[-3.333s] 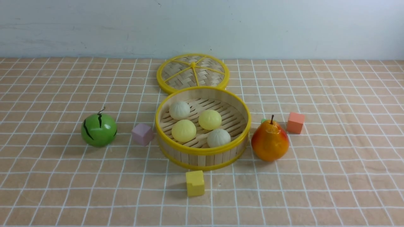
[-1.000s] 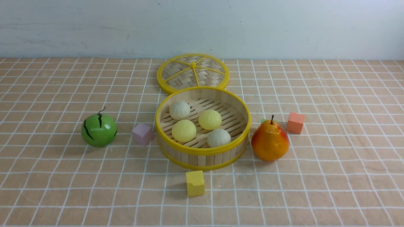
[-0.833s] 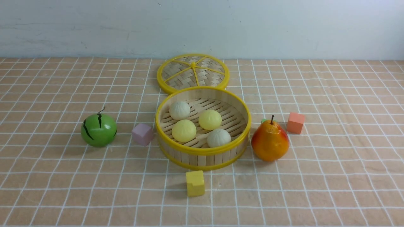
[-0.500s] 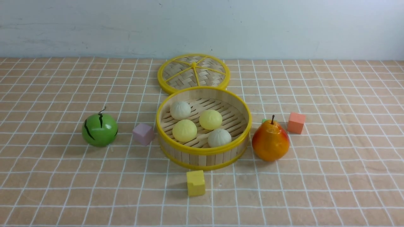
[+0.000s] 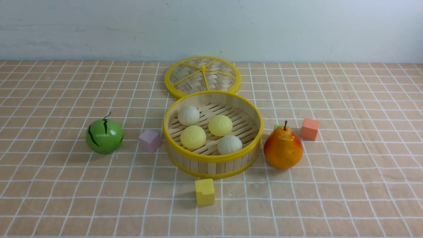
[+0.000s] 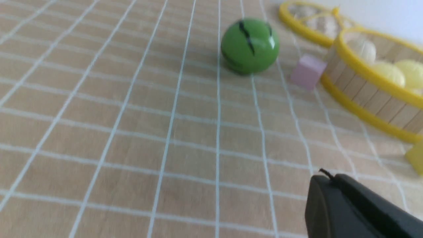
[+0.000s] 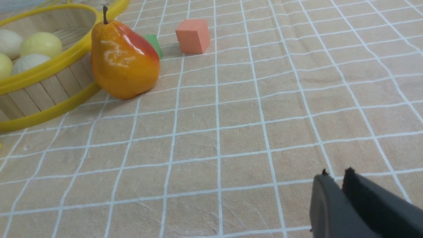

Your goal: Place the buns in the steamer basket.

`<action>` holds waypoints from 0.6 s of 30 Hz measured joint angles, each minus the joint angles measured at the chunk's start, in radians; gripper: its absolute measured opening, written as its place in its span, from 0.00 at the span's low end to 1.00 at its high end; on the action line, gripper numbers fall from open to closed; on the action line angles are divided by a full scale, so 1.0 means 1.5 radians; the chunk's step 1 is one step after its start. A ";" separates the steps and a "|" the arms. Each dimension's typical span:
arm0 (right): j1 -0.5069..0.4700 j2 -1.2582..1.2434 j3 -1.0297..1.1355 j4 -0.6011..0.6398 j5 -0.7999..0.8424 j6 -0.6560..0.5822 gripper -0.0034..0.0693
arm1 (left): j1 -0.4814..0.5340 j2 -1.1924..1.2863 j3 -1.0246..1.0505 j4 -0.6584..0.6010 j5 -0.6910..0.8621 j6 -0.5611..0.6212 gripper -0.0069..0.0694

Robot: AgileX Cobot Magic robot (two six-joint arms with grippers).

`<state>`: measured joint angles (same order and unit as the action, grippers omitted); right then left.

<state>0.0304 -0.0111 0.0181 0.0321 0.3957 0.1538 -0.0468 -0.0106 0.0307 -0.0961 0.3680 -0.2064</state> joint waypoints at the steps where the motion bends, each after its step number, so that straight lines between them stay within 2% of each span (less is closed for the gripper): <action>1: 0.000 0.000 0.000 0.000 0.000 0.000 0.15 | 0.000 0.000 0.000 0.000 0.002 0.000 0.07; 18: 0.000 0.000 0.000 0.001 0.000 0.000 0.17 | 0.000 0.000 0.000 0.000 0.008 0.000 0.07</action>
<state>0.0304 -0.0111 0.0181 0.0330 0.3957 0.1538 -0.0468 -0.0106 0.0307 -0.0961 0.3793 -0.2071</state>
